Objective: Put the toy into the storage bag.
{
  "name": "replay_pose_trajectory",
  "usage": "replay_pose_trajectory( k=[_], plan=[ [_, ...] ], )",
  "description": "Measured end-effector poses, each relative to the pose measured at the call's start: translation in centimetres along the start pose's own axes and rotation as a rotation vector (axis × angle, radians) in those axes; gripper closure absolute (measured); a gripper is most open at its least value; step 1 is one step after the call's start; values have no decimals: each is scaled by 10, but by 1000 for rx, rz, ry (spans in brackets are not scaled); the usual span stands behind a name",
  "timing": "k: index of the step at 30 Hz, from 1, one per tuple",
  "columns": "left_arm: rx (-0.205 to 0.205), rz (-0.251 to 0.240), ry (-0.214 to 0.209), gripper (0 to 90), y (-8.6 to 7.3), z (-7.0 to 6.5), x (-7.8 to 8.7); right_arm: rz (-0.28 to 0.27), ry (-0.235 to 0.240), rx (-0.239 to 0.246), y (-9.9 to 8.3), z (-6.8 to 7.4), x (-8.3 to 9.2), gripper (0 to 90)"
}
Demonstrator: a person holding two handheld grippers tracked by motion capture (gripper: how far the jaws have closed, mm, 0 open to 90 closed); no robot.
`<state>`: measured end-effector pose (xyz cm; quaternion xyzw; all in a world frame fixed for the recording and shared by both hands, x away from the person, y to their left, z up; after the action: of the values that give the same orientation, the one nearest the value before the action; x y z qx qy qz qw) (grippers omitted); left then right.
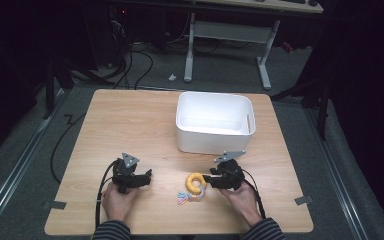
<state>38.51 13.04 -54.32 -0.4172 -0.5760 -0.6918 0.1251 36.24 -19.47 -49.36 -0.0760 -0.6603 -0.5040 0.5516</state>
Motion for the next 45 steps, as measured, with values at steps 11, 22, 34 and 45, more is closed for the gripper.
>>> replay_pose_trajectory(
  k=[11, 22, 34, 45],
  plan=[
    [0, 0, 0, 172, 0, 0, 0, 39, -2, 14, 6, 7, -16, 576],
    [1, 0, 0, 172, 0, 0, 0, 84, -21, 22, 6, 9, -31, 618],
    [0, 0, 0, 172, 0, 0, 0, 105, -32, 20, 7, 11, -33, 669],
    [0, 0, 0, 172, 0, 0, 0, 92, 17, -9, 5, 6, -32, 687]
  ],
)
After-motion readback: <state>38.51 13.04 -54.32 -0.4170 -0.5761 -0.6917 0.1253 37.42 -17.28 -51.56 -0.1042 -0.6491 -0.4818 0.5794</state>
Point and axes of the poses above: each handheld gripper's, and its own axes: x roughly backward along the jaws, y roughly out of its top, z roughly to its left, the point moved 1 cm from there along -x, roughly forward along the jaws, and after that the axes turned 3 degrees about z, right-handed, at the moved point
